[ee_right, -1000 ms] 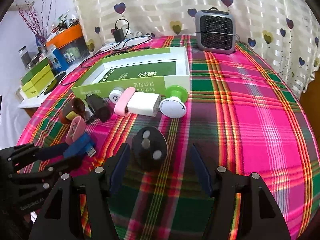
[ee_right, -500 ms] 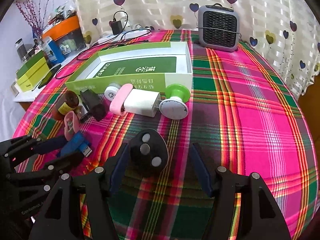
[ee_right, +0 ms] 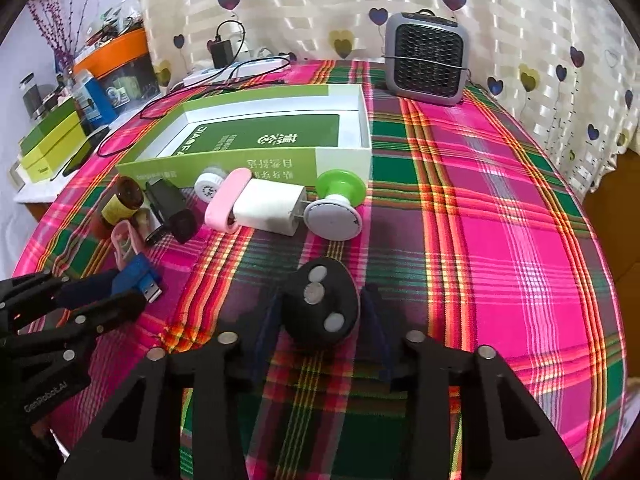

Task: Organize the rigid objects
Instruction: 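Close the left tool on the blue USB meter while the right tool grips the black remote, then lift the blue USB meter with the left tool while the right tool grips the black remote, then carry both held items over the green box and open both tools inside it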

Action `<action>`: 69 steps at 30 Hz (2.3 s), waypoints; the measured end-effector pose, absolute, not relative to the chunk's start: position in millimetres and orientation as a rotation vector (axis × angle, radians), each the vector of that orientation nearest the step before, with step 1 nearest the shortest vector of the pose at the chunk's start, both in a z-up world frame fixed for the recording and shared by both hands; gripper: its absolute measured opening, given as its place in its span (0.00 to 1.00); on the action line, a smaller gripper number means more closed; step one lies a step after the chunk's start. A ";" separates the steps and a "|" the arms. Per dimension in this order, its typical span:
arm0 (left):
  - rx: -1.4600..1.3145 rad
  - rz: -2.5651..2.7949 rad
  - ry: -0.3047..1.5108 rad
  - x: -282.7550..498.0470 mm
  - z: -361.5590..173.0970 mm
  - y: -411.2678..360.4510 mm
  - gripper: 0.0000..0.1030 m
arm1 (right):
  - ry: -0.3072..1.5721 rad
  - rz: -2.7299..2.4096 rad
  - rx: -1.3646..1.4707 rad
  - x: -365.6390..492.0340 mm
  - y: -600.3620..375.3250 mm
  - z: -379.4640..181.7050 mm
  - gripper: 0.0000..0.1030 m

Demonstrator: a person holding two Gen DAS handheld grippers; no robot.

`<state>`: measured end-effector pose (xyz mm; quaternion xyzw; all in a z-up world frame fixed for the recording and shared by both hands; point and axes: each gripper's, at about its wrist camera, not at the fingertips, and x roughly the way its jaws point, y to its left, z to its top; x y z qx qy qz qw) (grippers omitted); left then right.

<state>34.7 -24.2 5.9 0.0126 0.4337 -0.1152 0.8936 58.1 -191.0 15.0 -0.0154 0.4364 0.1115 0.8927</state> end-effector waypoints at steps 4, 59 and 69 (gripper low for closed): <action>0.026 -0.238 0.900 34.3 5.8 -24.3 0.23 | 0.903 0.226 -0.024 57.3 -192.0 15.0 0.35; -0.005 -0.272 0.810 91.6 62.9 -5.0 0.20 | 0.812 0.275 0.004 109.1 -170.7 66.7 0.35; -0.033 -0.245 0.830 148.8 58.2 12.5 0.20 | 0.824 0.275 -0.006 161.2 -164.7 65.6 0.35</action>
